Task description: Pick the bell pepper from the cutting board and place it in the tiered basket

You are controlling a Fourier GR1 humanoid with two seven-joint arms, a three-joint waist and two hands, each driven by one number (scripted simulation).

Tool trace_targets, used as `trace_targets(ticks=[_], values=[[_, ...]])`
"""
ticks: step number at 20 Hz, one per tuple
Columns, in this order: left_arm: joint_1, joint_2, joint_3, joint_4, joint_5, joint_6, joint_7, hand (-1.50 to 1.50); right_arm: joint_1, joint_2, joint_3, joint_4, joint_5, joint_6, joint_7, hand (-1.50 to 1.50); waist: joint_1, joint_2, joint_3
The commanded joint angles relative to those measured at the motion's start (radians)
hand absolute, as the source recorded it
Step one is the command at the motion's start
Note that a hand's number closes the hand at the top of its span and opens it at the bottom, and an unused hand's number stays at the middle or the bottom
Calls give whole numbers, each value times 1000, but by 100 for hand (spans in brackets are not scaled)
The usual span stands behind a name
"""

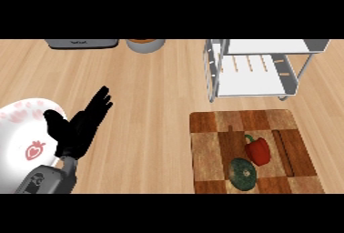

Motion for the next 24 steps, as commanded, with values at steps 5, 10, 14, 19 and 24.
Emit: trace_targets(ticks=[5, 10, 14, 19, 24], values=[[4, 20, 12, -3, 10, -41, 2, 0, 220, -48, 60, -272, 378, -146, 477, -150, 37, 9, -4], [-79, -39, -12, 37, -26, -7, 16, 0, 200, 12, 187, -436, 632, -42, 782, -150, 47, 16, -1], [-77, -35, -9, 19, -7, -31, 41, 0, 134, 139, 294, -415, 881, 36, 987, -150, 59, 12, 1], [-38, -51, -7, 49, -32, -37, -27, 0, 8, 235, 342, -459, 1130, 271, 1253, -150, 58, 9, 2], [2, -76, -5, 7, -62, -19, -7, 0, -130, 376, 473, -322, 1272, 371, 1342, -150, 40, -1, 6]])
